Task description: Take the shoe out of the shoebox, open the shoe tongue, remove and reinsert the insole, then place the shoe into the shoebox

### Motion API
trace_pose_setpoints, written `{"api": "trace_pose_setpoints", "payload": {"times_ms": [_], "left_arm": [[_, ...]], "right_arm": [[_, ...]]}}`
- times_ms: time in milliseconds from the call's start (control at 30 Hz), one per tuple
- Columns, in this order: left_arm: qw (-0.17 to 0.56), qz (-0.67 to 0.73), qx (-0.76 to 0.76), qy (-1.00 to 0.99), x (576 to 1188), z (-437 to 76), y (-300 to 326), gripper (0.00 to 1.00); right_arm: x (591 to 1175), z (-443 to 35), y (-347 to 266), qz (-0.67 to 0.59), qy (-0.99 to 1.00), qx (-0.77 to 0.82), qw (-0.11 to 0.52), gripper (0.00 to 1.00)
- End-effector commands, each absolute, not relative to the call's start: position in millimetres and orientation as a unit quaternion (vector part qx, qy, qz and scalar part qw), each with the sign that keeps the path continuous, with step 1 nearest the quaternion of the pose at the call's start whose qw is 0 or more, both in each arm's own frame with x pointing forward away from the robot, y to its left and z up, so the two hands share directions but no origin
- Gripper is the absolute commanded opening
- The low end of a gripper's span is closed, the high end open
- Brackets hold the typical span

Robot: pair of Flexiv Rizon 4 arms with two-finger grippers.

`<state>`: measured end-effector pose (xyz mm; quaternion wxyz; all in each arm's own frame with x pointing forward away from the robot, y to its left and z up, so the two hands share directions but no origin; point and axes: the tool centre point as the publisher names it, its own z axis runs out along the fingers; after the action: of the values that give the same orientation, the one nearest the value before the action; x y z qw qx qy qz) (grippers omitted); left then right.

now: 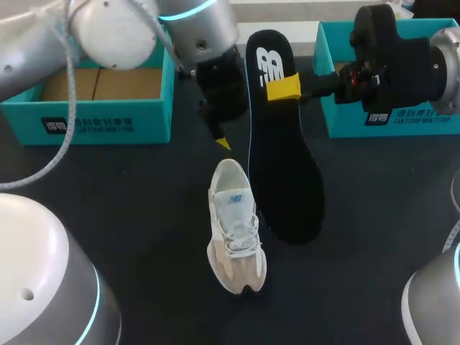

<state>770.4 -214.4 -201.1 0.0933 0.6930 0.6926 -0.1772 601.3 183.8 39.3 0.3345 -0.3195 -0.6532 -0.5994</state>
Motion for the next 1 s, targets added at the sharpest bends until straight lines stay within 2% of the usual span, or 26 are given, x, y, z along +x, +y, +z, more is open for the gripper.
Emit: {"api": "trace_pose_setpoints", "payload": {"times_ms": [33, 633, 1000], "left_arm": [[0.180, -0.247, 0.668, 0.679, 764.8, -201.5, -205.3, 1.00], [0.180, -0.247, 0.668, 0.679, 764.8, -201.5, -205.3, 1.00], [0.180, -0.247, 0.668, 0.679, 764.8, -201.5, -205.3, 1.00]], "right_arm": [[602.0, 39.0, 186.0, -0.599, -0.653, -0.320, 0.335, 0.00], [602.0, 39.0, 186.0, -0.599, -0.653, -0.320, 0.335, 0.00], [638.8, 31.8, 152.0, -0.639, -0.552, -0.382, 0.376, 0.00]]}}
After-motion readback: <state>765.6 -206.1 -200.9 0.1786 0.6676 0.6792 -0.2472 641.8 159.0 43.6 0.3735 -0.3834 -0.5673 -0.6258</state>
